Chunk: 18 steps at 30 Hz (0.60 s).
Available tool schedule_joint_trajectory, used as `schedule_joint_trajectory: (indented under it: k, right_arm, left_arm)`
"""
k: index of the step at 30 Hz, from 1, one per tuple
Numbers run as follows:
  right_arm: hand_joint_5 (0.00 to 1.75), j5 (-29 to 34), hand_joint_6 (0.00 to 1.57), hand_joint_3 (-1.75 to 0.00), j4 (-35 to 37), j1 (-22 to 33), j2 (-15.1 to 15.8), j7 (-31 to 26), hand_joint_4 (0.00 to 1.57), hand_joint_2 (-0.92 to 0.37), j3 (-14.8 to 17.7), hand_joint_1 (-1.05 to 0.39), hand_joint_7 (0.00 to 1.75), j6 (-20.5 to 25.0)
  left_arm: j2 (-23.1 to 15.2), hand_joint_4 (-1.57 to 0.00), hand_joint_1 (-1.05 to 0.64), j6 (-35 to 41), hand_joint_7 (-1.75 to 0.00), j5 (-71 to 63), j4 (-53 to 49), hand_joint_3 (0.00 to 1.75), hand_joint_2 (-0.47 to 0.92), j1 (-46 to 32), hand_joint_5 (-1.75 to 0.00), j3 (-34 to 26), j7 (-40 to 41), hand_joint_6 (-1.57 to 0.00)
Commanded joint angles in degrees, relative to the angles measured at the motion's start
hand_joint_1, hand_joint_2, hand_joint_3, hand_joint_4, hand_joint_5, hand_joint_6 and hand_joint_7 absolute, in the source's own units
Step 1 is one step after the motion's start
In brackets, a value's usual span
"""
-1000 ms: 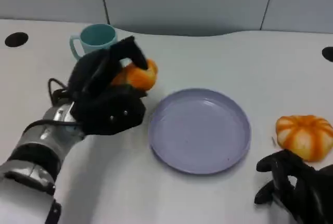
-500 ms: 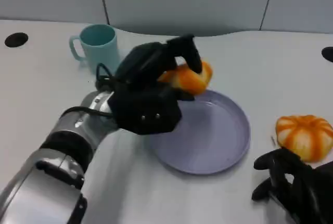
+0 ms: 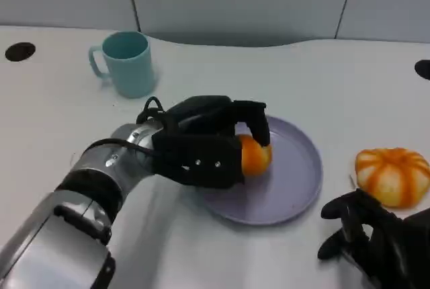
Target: Grasp the bread from the table and place it into the plate.
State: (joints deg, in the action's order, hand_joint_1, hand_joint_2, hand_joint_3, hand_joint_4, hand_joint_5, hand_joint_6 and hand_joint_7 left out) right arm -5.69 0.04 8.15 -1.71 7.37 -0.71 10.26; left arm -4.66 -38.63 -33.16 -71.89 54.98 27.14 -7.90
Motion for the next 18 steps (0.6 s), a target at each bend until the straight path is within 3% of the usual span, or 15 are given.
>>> schedule_joint_trajectory:
  k: [1,5,8,15,18]
  right_arm:
    - [1.75,-0.5,0.37,-0.61,0.4,0.3,0.5,0.3,0.49,-0.92,0.4,-0.32,1.65,-0.6]
    - [1.75,-0.6,0.38,-0.60,0.5,0.0,0.5,0.2,0.50,-0.92,0.5,-0.32,1.65,0.0]
    - [1.75,-0.2,0.37,-0.60,0.8,-0.2,0.6,-0.1,0.50,-0.92,0.4,-0.31,1.65,-0.2]
    - [1.75,0.1,0.37,-0.59,0.8,-0.3,0.5,-0.9,0.50,-0.92,0.4,-0.31,1.64,0.0]
    - [1.75,0.4,0.37,-0.60,0.8,-0.3,0.7,-1.0,0.49,-0.92,0.4,-0.31,1.63,-0.1]
  left_arm:
    - [-1.1,-0.19,-0.77,-0.9,-0.11,-1.5,0.9,0.16,0.92,2.3,-0.44,1.6,-1.6,-0.40]
    - [-1.2,-0.02,-0.87,-1.9,-0.01,-1.6,1.1,0.25,0.92,2.6,-0.30,1.9,-1.7,-0.28]
    - [-1.2,0.00,-0.96,-2.3,-0.01,-0.6,1.3,0.37,0.92,2.7,-0.04,1.2,-1.7,-0.15]
    - [-1.7,0.00,-0.98,-3.8,0.00,2.9,1.9,0.42,0.92,3.0,0.00,-2.2,-2.5,-0.09]
    - [-2.9,0.00,-0.96,-5.3,0.00,12.0,2.8,0.45,0.92,1.4,0.00,-9.5,-7.5,-0.06]
